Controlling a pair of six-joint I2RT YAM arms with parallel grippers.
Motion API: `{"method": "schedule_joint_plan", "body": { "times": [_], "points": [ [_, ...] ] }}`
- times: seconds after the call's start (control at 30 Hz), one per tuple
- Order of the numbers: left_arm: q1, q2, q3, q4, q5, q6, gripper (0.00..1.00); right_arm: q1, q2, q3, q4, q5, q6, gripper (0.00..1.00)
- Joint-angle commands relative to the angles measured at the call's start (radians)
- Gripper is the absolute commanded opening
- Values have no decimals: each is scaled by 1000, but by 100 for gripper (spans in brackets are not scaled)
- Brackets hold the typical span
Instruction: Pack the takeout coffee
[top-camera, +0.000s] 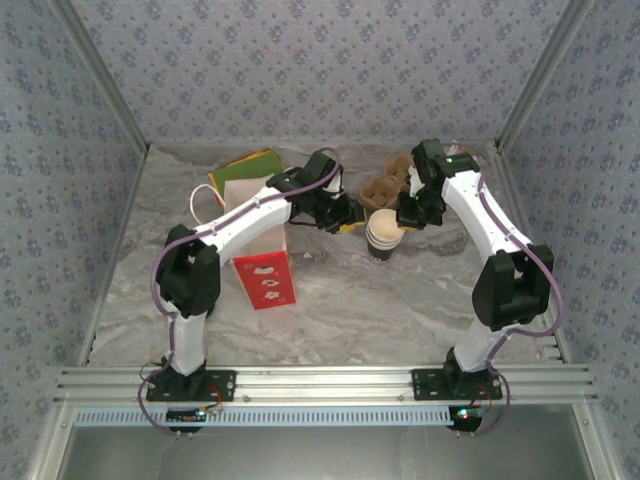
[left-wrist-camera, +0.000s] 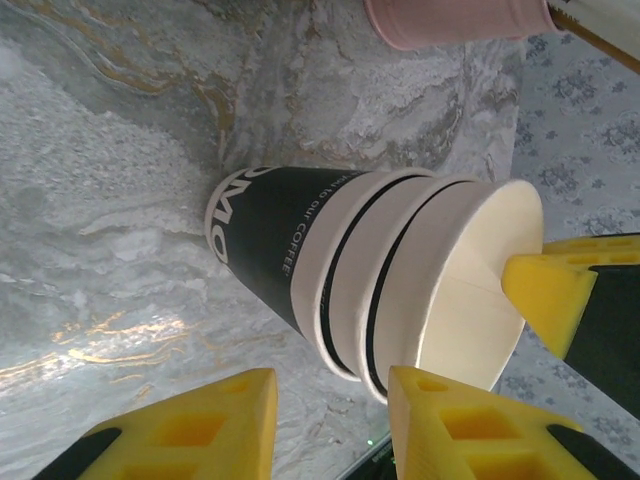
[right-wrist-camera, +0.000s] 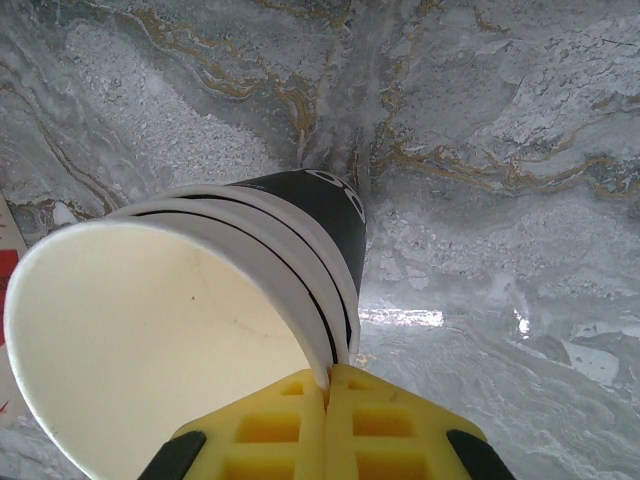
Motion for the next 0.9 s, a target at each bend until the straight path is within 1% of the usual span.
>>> {"method": "schedule_joint_plan", "body": {
  "times": [0.0,0.23,0.47,0.67,0.87],
  "points": [
    [1,23,-1,47,57,-27,34,-8,-13,-10,-6,-13,-1,0],
    [-2,35,2,64,90,-31,34,-19,-11,-17,-5,-25,-1,0],
    [-6,54,23,5,74,-26,35,-27,-8,-16,1,-27,-1,0],
    [-27,87,106,-84,42,14,35,-35,-9,-22,6,-41,-1,0],
    [-29,88,103,-62,62,3,35,-38,-12,-36,16,-43,-4,0]
  ]
}}
